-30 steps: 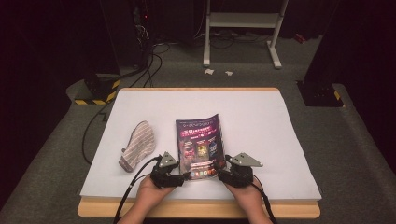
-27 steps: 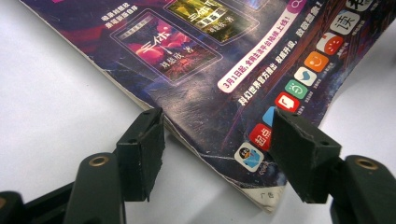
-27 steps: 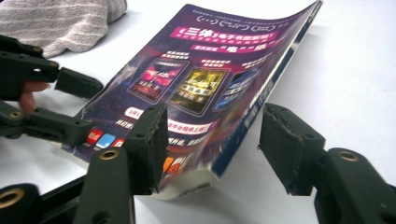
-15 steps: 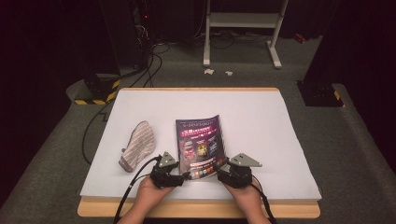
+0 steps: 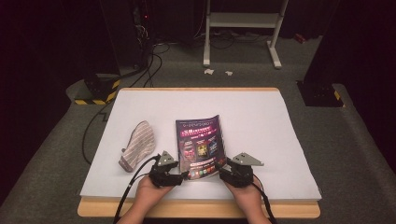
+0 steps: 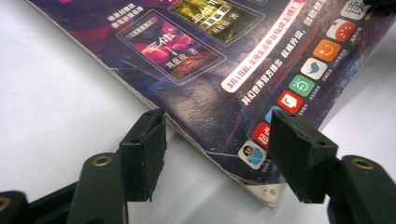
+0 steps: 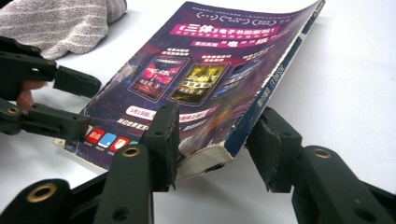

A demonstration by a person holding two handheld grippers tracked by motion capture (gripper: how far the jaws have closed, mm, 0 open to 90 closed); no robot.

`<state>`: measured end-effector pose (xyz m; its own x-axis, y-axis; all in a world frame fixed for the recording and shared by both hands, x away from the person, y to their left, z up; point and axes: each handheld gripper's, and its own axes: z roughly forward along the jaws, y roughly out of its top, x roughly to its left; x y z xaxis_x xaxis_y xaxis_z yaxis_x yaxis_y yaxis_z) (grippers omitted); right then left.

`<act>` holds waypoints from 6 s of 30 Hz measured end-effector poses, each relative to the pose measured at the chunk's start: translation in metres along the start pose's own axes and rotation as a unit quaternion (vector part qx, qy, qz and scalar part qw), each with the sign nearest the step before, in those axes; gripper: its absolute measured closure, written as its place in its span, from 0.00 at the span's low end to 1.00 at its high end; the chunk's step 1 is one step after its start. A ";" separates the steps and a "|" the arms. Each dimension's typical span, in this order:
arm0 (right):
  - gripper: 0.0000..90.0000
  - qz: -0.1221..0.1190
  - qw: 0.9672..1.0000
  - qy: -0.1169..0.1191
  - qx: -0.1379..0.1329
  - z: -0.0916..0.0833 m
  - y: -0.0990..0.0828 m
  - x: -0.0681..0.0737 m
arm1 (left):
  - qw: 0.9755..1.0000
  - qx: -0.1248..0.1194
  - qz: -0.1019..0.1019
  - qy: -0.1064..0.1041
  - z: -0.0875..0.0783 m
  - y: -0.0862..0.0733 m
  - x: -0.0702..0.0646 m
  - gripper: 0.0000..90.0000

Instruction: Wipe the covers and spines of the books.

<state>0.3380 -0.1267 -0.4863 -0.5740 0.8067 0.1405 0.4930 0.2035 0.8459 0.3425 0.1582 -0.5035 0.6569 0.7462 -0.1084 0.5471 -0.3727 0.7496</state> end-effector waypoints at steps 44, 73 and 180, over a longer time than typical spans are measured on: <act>0.93 0.017 0.999 -0.013 -0.025 0.002 0.024 -0.032 | 0.998 -0.058 -0.022 0.014 -0.038 -0.029 0.020 0.40; 0.94 0.000 0.996 -0.027 -0.086 -0.034 0.057 -0.035 | 0.997 -0.068 -0.011 0.020 -0.039 -0.029 0.017 0.39; 0.77 -0.062 0.997 -0.004 -0.053 0.047 0.027 0.047 | 0.998 -0.055 0.005 0.023 -0.038 -0.029 0.015 0.39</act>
<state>0.3552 -0.0574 -0.4812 -0.6205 0.7837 0.0282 0.3474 0.2425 0.9058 0.3170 0.2011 -0.5027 0.6356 0.7686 -0.0719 0.4792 -0.3199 0.8173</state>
